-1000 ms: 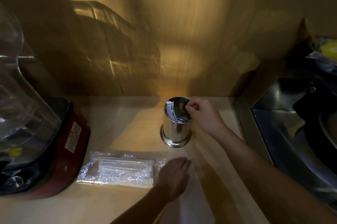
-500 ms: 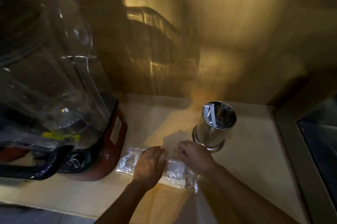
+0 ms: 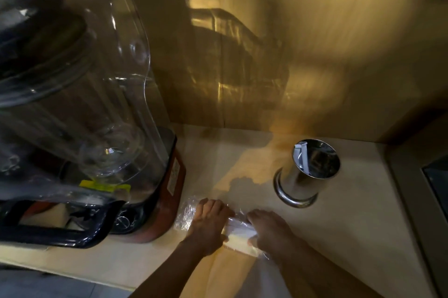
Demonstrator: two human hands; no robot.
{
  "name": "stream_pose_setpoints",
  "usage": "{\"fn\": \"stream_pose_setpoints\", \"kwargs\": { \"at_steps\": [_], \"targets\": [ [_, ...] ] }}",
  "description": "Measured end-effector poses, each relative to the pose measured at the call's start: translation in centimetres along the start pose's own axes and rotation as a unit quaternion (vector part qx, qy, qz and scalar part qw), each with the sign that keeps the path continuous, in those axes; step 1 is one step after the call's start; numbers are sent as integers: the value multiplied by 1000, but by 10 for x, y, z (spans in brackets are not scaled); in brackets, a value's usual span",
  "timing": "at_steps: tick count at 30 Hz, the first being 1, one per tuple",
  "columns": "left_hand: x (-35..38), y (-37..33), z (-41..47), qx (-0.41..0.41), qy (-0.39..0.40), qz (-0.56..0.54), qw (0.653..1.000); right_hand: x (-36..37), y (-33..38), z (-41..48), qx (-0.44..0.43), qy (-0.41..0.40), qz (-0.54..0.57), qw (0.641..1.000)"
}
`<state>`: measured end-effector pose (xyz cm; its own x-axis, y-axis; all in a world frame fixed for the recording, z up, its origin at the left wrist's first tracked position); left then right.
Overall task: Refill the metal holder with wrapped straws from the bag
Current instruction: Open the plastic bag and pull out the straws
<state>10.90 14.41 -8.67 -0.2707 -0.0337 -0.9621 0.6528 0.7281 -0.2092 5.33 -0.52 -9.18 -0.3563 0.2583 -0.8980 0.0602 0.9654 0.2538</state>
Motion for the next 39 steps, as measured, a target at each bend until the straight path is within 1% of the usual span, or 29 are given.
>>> {"fn": "stream_pose_setpoints", "kwargs": {
  "at_steps": [1, 2, 4, 5, 7, 8, 10, 13, 15, 17, 19, 21, 22, 24, 28, 29, 30, 32, 34, 35, 36, 37, 39],
  "targets": [
    [-3, -2, 3, 1, -30, 16, 999, -5, 0, -1, -1, -29, -2, 1000],
    [-8, -3, 6, -5, -61, 36, 997, -12, 0, -3, -8, -78, -23, 997],
    [-20, -9, 10, -10, -137, 47, 989, -24, -1, -9, -22, -180, -76, 980],
    [-24, -13, 11, 4, -174, 45, 984, -27, -1, -12, -35, -224, -100, 969],
    [-26, -18, 12, 21, -222, 46, 974, -26, -2, -16, -55, -253, -120, 958],
    [-23, -19, 10, 24, -224, 42, 973, -23, -4, -17, -62, -252, -124, 958],
    [-14, -20, 4, 33, -191, 42, 980, -15, -7, -22, -76, -234, -121, 962],
    [-4, -17, -9, 25, -103, 41, 993, -1, -14, -30, -128, -194, -121, 965],
    [-5, -14, -11, 16, -86, 20, 996, 1, -16, -34, -129, -172, -111, 970],
    [-6, -11, -6, 19, -71, 6, 997, -6, -17, -33, -102, -165, -68, 979],
    [-8, -7, 2, 10, -61, -14, 998, -12, -18, -27, -53, -142, -10, 988],
    [-8, 1, 9, 2, -8, -21, 1000, -8, -23, -22, 12, -101, 44, 994],
    [-7, 4, 11, 5, 30, -7, 1000, -4, -25, -21, 32, -69, 52, 996],
    [-7, 6, 17, 16, 76, 15, 997, -2, -25, -19, 36, -31, 43, 998],
    [-11, 2, 20, 26, 99, 20, 995, 3, -21, -16, 49, 17, 20, 998],
    [-13, 1, 20, 32, 83, 40, 995, 3, -20, -15, 41, 9, 11, 999],
    [-16, 0, 20, 40, 41, 75, 995, 1, -18, -15, 31, -14, -2, 999],
    [-26, -4, 20, 25, -57, 124, 990, -11, -16, -17, 11, -105, -54, 993],
    [-32, -8, 18, 17, -132, 107, 985, -19, -14, -19, -15, -216, -70, 974],
    [-31, -9, 17, 9, -150, 90, 985, -22, -12, -20, -35, -258, -74, 963],
    [-29, -10, 14, 6, -159, 85, 984, -22, -11, -20, -48, -282, -82, 955],
    [-26, -10, 10, 10, -158, 82, 984, -21, -12, -20, -58, -291, -90, 951],
    [-17, -8, -2, 10, -142, 83, 986, -16, -15, -23, -80, -264, -98, 956]
  ]
}}
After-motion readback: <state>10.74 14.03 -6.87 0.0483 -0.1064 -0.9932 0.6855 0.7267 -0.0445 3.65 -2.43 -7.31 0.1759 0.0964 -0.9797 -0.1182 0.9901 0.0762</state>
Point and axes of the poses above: each hand's wrist, its own z-axis towards the middle knuckle, its own x-axis out of the palm, y = z × x, the point moved 3 cm from there along z, towards the middle knuckle, and after that the axes turned 2 degrees about -y, right-handed, at the moved point
